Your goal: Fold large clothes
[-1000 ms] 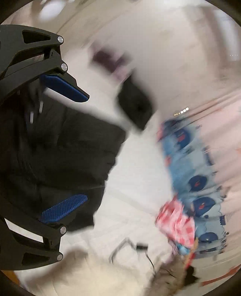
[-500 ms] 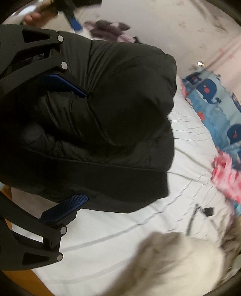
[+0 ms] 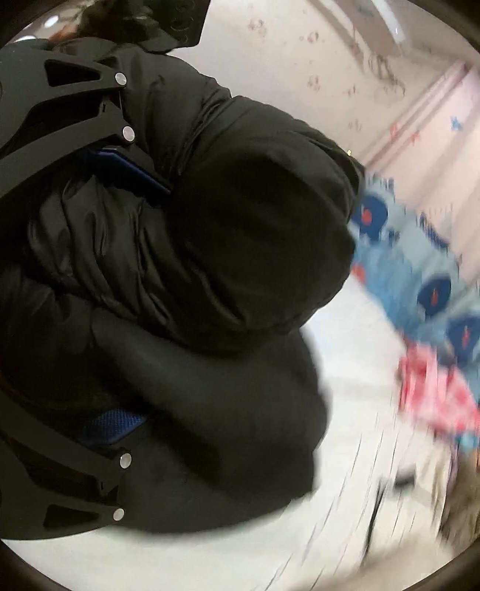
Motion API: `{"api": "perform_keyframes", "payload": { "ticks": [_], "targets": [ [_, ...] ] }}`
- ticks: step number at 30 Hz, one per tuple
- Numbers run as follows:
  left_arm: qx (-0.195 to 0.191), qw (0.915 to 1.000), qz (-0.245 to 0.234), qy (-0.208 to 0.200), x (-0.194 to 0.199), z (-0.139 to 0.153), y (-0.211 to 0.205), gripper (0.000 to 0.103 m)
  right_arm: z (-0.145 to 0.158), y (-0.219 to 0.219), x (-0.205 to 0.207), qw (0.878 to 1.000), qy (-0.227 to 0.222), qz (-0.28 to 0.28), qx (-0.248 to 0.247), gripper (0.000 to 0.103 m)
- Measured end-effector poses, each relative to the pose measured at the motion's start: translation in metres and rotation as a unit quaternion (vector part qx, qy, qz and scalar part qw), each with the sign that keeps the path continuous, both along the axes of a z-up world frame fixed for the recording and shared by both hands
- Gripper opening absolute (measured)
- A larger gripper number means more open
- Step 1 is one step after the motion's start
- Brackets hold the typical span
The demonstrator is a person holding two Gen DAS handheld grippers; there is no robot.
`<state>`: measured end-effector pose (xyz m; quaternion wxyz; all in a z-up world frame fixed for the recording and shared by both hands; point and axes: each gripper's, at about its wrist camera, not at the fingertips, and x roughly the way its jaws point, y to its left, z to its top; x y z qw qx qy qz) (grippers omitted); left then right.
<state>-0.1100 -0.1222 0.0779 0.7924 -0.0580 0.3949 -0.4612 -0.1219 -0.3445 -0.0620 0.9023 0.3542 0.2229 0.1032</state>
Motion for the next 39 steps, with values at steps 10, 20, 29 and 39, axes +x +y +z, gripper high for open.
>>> {"api": "perform_keyframes", "payload": {
  "ticks": [10, 20, 29, 39],
  "targets": [
    [0.094, 0.9948, 0.028, 0.029, 0.042, -0.059, 0.137, 0.079, -0.044, 0.05, 0.032, 0.985, 0.107, 0.095, -0.096, 0.097],
    [0.031, 0.9981, 0.053, -0.007, 0.094, 0.003, 0.09, 0.079, 0.086, 0.04, 0.006, 0.973, 0.004, -0.028, -0.231, 0.097],
    [0.063, 0.9968, -0.042, 0.026, 0.078, -0.066, 0.015, 0.079, -0.056, -0.011, 0.06, 0.969, 0.182, -0.026, -0.164, 0.097],
    [0.005, 0.9884, 0.125, 0.086, 0.122, -0.046, 0.13, 0.089, -0.047, -0.032, 0.055, 0.98, 0.196, 0.018, -0.024, 0.097]
  ]
}}
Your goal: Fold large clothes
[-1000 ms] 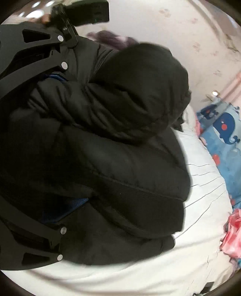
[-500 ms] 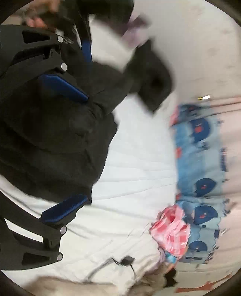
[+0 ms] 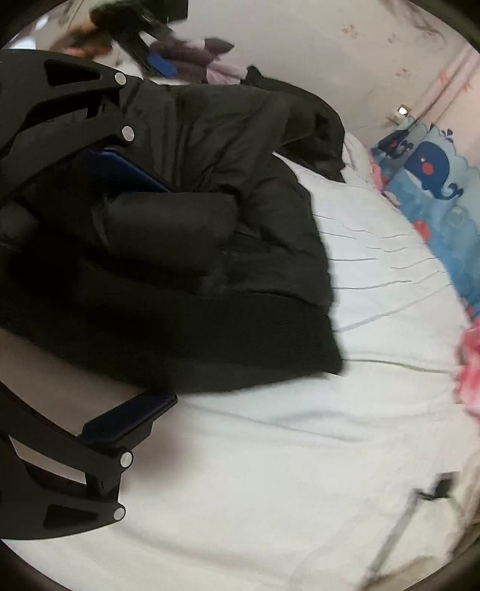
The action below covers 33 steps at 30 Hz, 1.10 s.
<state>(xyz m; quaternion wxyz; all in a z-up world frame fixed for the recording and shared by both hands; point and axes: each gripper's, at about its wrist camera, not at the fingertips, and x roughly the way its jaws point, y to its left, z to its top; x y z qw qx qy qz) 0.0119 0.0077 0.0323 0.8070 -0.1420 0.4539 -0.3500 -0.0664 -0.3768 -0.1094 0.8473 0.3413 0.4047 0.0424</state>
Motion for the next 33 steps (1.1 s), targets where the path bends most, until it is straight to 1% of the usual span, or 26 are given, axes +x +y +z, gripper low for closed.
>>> {"api": "perform_keyframes", "payload": {
  "ticks": [1, 2, 4, 5, 7, 9, 10, 13, 14, 15, 16, 17, 18, 19, 20, 21, 22, 23, 24, 25, 27, 29, 30, 31, 32, 33],
  "targets": [
    [0.002, 0.9997, 0.014, 0.019, 0.01, -0.011, 0.007, 0.093, -0.009, 0.003, 0.004, 1.0, 0.003, 0.0, 0.014, 0.097],
    [0.001, 0.9981, 0.01, 0.061, 0.023, -0.033, 0.009, 0.093, -0.009, 0.007, 0.002, 1.0, 0.002, -0.006, 0.018, 0.097],
    [-0.005, 0.9902, -0.028, 0.137, 0.032, -0.074, -0.006, 0.094, -0.011, 0.016, 0.007, 1.0, -0.005, -0.02, 0.004, 0.097],
    [-0.022, 0.9885, -0.036, 0.145, 0.03, -0.087, -0.013, 0.095, -0.008, 0.018, 0.008, 1.0, -0.01, -0.025, 0.002, 0.097],
    [-0.043, 0.9925, -0.04, 0.107, 0.028, -0.077, -0.022, 0.095, -0.005, 0.029, 0.017, 0.999, -0.04, -0.029, 0.008, 0.097],
    [-0.066, 0.9944, -0.035, 0.075, 0.032, -0.058, -0.02, 0.093, -0.003, 0.04, 0.044, 0.997, -0.071, -0.029, 0.028, 0.097],
    [-0.063, 0.9961, -0.033, 0.052, 0.035, -0.045, -0.018, 0.091, 0.0, 0.045, 0.058, 0.995, -0.086, -0.022, 0.038, 0.097],
    [-0.042, 0.9989, -0.016, -0.011, 0.042, -0.013, -0.001, 0.09, 0.019, 0.079, 0.107, 0.988, -0.138, 0.032, 0.054, 0.097],
    [-0.029, 0.999, -0.007, -0.032, 0.044, -0.001, 0.011, 0.09, 0.023, 0.095, 0.126, 0.987, -0.144, 0.056, 0.051, 0.097],
    [-0.012, 0.999, 0.001, -0.043, 0.047, 0.004, 0.02, 0.09, 0.024, 0.11, 0.14, 0.988, -0.129, 0.073, 0.034, 0.097],
    [0.013, 0.999, 0.009, -0.041, 0.051, 0.002, 0.032, 0.09, 0.024, 0.119, 0.149, 0.99, -0.111, 0.083, 0.013, 0.097],
    [0.034, 0.9989, 0.012, -0.03, 0.054, -0.006, 0.038, 0.09, 0.02, 0.128, 0.155, 0.992, -0.087, 0.091, -0.028, 0.097],
    [0.061, 0.998, 0.013, -0.005, 0.058, -0.024, 0.045, 0.09, 0.016, 0.127, 0.153, 0.992, -0.078, 0.087, -0.044, 0.097],
    [0.078, 0.9966, 0.017, 0.021, 0.061, -0.043, 0.054, 0.091, 0.012, 0.123, 0.15, 0.993, -0.075, 0.082, -0.044, 0.097],
    [0.073, 0.9959, 0.025, 0.046, 0.06, -0.063, 0.067, 0.091, 0.005, 0.112, 0.142, 0.994, -0.064, 0.078, -0.033, 0.097],
    [0.052, 0.9963, 0.021, 0.065, 0.058, -0.073, 0.079, 0.09, 0.004, 0.107, 0.135, 0.995, -0.055, 0.079, -0.031, 0.097],
    [0.043, 0.9964, 0.017, 0.071, 0.056, -0.074, 0.084, 0.09, 0.006, 0.106, 0.124, 0.995, -0.047, 0.079, -0.041, 0.097],
    [0.044, 0.997, 0.017, 0.062, 0.051, -0.067, 0.087, 0.09, 0.014, 0.104, 0.118, 0.995, -0.045, 0.076, -0.054, 0.097],
    [0.06, 0.9972, 0.023, 0.038, 0.047, -0.055, 0.086, 0.09, 0.03, 0.103, 0.11, 0.993, -0.054, 0.068, -0.075, 0.097],
    [0.082, 0.9959, 0.037, -0.005, 0.04, -0.035, 0.084, 0.09, 0.042, 0.104, 0.101, 0.992, -0.066, 0.062, -0.087, 0.097],
    [0.078, 0.9933, 0.057, -0.063, 0.035, 0.0, 0.08, 0.09, 0.086, 0.104, 0.088, 0.985, -0.127, 0.027, -0.112, 0.097],
    [0.062, 0.9903, 0.071, -0.102, 0.033, 0.029, 0.073, 0.09, 0.12, 0.108, 0.085, 0.976, -0.191, 0.01, -0.109, 0.097],
    [0.059, 0.989, 0.069, -0.117, 0.035, 0.04, 0.063, 0.09, 0.131, 0.118, 0.087, 0.971, -0.215, 0.019, -0.108, 0.097],
    [0.06, 0.9884, 0.064, -0.124, 0.039, 0.044, 0.054, 0.091, 0.141, 0.135, 0.103, 0.967, -0.224, 0.046, -0.109, 0.097],
    [0.064, 0.9883, 0.057, -0.126, 0.046, 0.044, 0.044, 0.091, 0.142, 0.145, 0.114, 0.968, -0.218, 0.069, -0.105, 0.097],
    [0.066, 0.9897, 0.051, -0.116, 0.054, 0.037, 0.033, 0.091, 0.135, 0.155, 0.135, 0.971, -0.197, 0.092, -0.099, 0.097]
  ]
}}
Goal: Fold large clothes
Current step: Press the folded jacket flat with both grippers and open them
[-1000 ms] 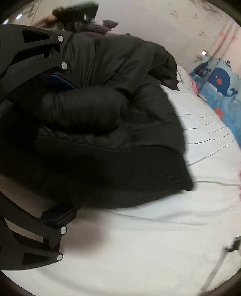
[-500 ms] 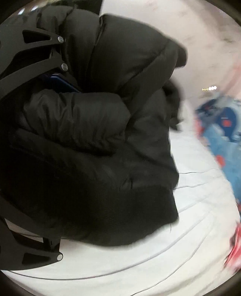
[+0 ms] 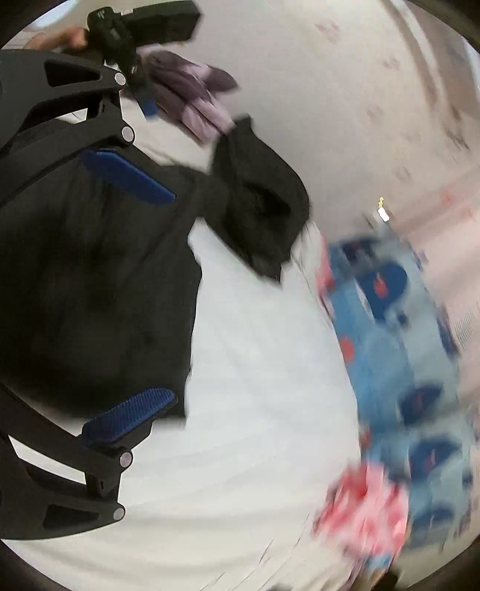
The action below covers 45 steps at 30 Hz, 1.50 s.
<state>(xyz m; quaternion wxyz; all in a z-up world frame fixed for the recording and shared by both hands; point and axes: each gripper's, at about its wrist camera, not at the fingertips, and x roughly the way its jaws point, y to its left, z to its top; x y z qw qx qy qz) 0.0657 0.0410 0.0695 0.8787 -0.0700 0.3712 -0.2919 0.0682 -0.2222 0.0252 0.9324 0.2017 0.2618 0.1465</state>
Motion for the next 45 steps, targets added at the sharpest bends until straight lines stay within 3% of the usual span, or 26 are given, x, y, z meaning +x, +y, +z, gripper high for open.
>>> {"api": "perform_keyframes", "payload": {
  "ticks": [1, 3, 4, 5, 8, 11, 12, 15, 17, 18, 20, 21, 23, 25, 27, 29, 31, 33, 35, 37, 40, 43, 45],
  "targets": [
    [0.002, 0.9997, -0.006, 0.022, 0.009, -0.013, -0.011, 0.091, -0.016, 0.006, 0.016, 0.999, 0.037, 0.0, -0.01, 0.097],
    [0.022, 0.9979, -0.008, 0.061, 0.024, -0.046, -0.027, 0.091, -0.081, 0.008, 0.042, 0.994, 0.103, -0.027, -0.038, 0.097],
    [0.025, 0.9974, -0.013, 0.066, 0.026, -0.058, -0.035, 0.091, -0.108, -0.007, 0.039, 0.994, 0.105, -0.031, 0.008, 0.097],
    [0.025, 0.9969, -0.028, 0.069, 0.027, -0.069, -0.041, 0.091, -0.117, -0.012, 0.037, 0.993, 0.108, -0.042, 0.022, 0.096],
    [0.06, 0.9936, -0.066, 0.068, 0.017, -0.079, -0.063, 0.091, -0.126, -0.005, 0.011, 0.991, 0.114, -0.052, -0.051, 0.096],
    [0.096, 0.9908, -0.073, 0.062, 0.002, -0.07, -0.066, 0.09, -0.115, -0.019, -0.001, 0.988, 0.139, -0.048, -0.044, 0.095],
    [0.094, 0.9918, -0.063, 0.059, -0.004, -0.064, -0.059, 0.09, -0.102, -0.024, -0.008, 0.989, 0.125, -0.059, -0.046, 0.095],
    [0.055, 0.9972, -0.039, 0.033, -0.038, -0.032, -0.023, 0.09, -0.05, -0.013, -0.059, 0.998, 0.021, -0.028, -0.048, 0.095],
    [0.056, 0.9979, -0.027, 0.016, -0.062, -0.027, -0.006, 0.091, -0.053, -0.001, -0.101, 0.997, -0.019, -0.019, -0.073, 0.096],
    [0.058, 0.9981, -0.016, 0.015, -0.073, -0.032, 0.003, 0.091, -0.063, 0.012, -0.101, 0.996, -0.01, -0.019, -0.091, 0.096],
    [0.069, 0.9969, -0.008, 0.037, -0.08, -0.055, 0.009, 0.091, -0.11, 0.017, -0.117, 0.989, 0.069, -0.003, -0.132, 0.096],
    [0.078, 0.996, -0.004, 0.044, -0.082, -0.068, 0.009, 0.093, -0.139, 0.016, -0.105, 0.99, 0.099, 0.016, -0.104, 0.096],
    [0.125, 0.9916, 0.006, 0.034, -0.082, -0.091, 0.004, 0.096, -0.148, 0.007, -0.098, 0.989, 0.123, 0.011, -0.08, 0.096],
    [0.116, 0.9919, 0.02, 0.047, -0.081, -0.09, 0.007, 0.096, -0.128, 0.01, -0.101, 0.987, 0.135, -0.009, -0.092, 0.096],
    [0.083, 0.9951, 0.033, 0.042, -0.093, -0.075, 0.019, 0.096, -0.1, 0.019, -0.136, 0.99, 0.08, -0.008, -0.116, 0.096],
    [0.079, 0.996, 0.042, 0.008, -0.114, -0.064, 0.027, 0.096, -0.09, 0.025, -0.167, 0.991, 0.041, -0.012, -0.126, 0.096],
    [0.08, 0.9957, 0.048, -0.005, -0.131, -0.067, 0.031, 0.096, -0.107, 0.033, -0.18, 0.986, 0.066, -0.021, -0.149, 0.096],
    [0.078, 0.9956, 0.051, 0.008, -0.142, -0.082, 0.032, 0.096, -0.148, 0.04, -0.165, 0.978, 0.146, 0.02, -0.147, 0.096],
    [0.079, 0.9949, 0.061, 0.019, -0.151, -0.087, 0.031, 0.096, -0.141, 0.032, -0.171, 0.979, 0.159, -0.002, -0.126, 0.096],
    [0.077, 0.9948, 0.065, -0.008, -0.167, -0.077, 0.032, 0.096, -0.114, 0.033, -0.191, 0.986, 0.121, -0.01, -0.118, 0.096],
    [0.092, 0.9911, 0.077, -0.058, -0.184, -0.061, 0.029, 0.096, -0.064, 0.039, -0.205, 0.987, 0.05, -0.024, -0.148, 0.096],
    [0.121, 0.9842, 0.092, -0.09, -0.184, -0.052, 0.022, 0.096, -0.027, 0.041, -0.186, 0.987, 0.006, -0.049, -0.153, 0.096],
    [0.12, 0.9816, 0.109, -0.1, -0.178, -0.047, 0.021, 0.096, -0.009, 0.036, -0.161, 0.988, -0.008, -0.066, -0.14, 0.096]
  ]
}}
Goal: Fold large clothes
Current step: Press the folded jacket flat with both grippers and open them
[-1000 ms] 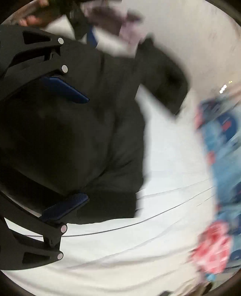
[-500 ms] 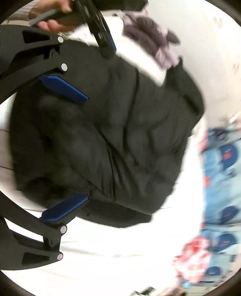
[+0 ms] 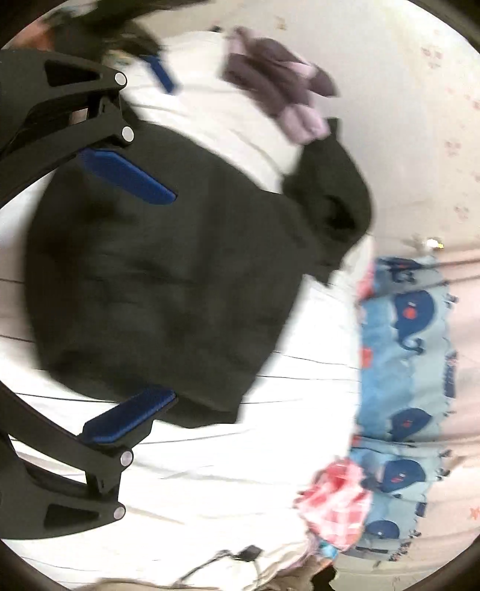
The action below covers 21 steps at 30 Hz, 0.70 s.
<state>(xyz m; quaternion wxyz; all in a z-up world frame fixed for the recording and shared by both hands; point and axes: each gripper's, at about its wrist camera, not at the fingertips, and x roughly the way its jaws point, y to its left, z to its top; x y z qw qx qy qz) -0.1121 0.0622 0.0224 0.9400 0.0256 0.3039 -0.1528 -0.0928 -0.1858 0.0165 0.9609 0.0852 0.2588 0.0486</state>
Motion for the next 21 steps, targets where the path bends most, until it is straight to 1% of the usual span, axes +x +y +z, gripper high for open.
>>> {"api": "perform_keyframes", "payload": {
  "ticks": [1, 2, 3, 4, 5, 6, 8, 9, 11, 13, 14, 16, 17, 18, 19, 20, 21],
  "targets": [
    [-0.003, 1.0, 0.007, -0.004, 0.006, 0.002, 0.0, 0.096, 0.006, 0.0, 0.016, 1.0, -0.003, -0.009, 0.004, 0.096],
    [-0.003, 0.9999, 0.013, -0.007, 0.01, 0.003, 0.0, 0.096, 0.003, -0.005, 0.043, 1.0, 0.002, -0.022, 0.008, 0.096],
    [-0.001, 0.9998, 0.02, -0.009, 0.016, 0.004, -0.002, 0.096, 0.0, -0.004, 0.06, 0.999, 0.012, -0.03, 0.011, 0.096],
    [0.0, 0.9996, 0.024, -0.012, 0.021, 0.004, -0.003, 0.096, -0.016, -0.007, 0.087, 0.998, 0.035, -0.043, 0.016, 0.096],
    [0.001, 0.9996, 0.026, -0.014, 0.028, 0.003, -0.006, 0.096, -0.026, -0.014, 0.105, 0.997, 0.058, -0.051, 0.018, 0.096],
    [0.004, 0.9996, 0.027, -0.013, 0.034, 0.001, -0.01, 0.096, -0.05, -0.018, 0.129, 0.994, 0.091, -0.042, 0.035, 0.096],
    [0.01, 0.9996, 0.028, -0.003, 0.049, -0.008, -0.017, 0.096, -0.08, -0.03, 0.15, 0.988, 0.119, -0.031, 0.091, 0.096],
    [0.007, 0.9996, 0.026, 0.001, 0.053, -0.013, -0.019, 0.096, -0.082, -0.034, 0.153, 0.986, 0.131, -0.027, 0.102, 0.096],
    [0.001, 0.9994, 0.034, 0.005, 0.057, -0.019, -0.023, 0.096, -0.074, -0.033, 0.145, 0.987, 0.131, -0.021, 0.092, 0.096],
    [-0.002, 0.9992, 0.039, 0.001, 0.055, -0.023, -0.026, 0.096, -0.06, -0.034, 0.122, 0.991, 0.111, -0.018, 0.078, 0.096],
    [-0.001, 0.9991, 0.043, -0.005, 0.051, -0.024, -0.027, 0.096, -0.05, -0.033, 0.098, 0.994, 0.083, -0.012, 0.075, 0.096],
    [0.002, 0.9988, 0.048, -0.014, 0.048, -0.025, -0.027, 0.096, -0.041, -0.024, 0.053, 0.998, 0.035, -0.005, 0.059, 0.096],
    [0.001, 0.9985, 0.051, -0.019, 0.046, -0.025, -0.027, 0.096, -0.043, -0.018, 0.038, 0.999, 0.022, -0.005, 0.045, 0.096],
    [-0.002, 0.9984, 0.053, -0.021, 0.044, -0.025, -0.026, 0.096, -0.051, -0.01, 0.024, 1.0, 0.017, -0.009, 0.022, 0.096],
    [-0.006, 0.9982, 0.056, -0.022, 0.044, -0.025, -0.026, 0.096, -0.067, -0.001, 0.02, 0.999, 0.032, -0.008, 0.003, 0.096],
    [-0.013, 0.998, 0.059, -0.021, 0.043, -0.027, -0.024, 0.096, -0.084, 0.004, 0.021, 0.999, 0.054, 0.003, -0.002, 0.096],
    [-0.018, 0.9978, 0.061, -0.018, 0.043, -0.028, -0.024, 0.096, -0.097, 0.004, 0.028, 0.997, 0.072, 0.018, 0.017, 0.096]
  ]
}}
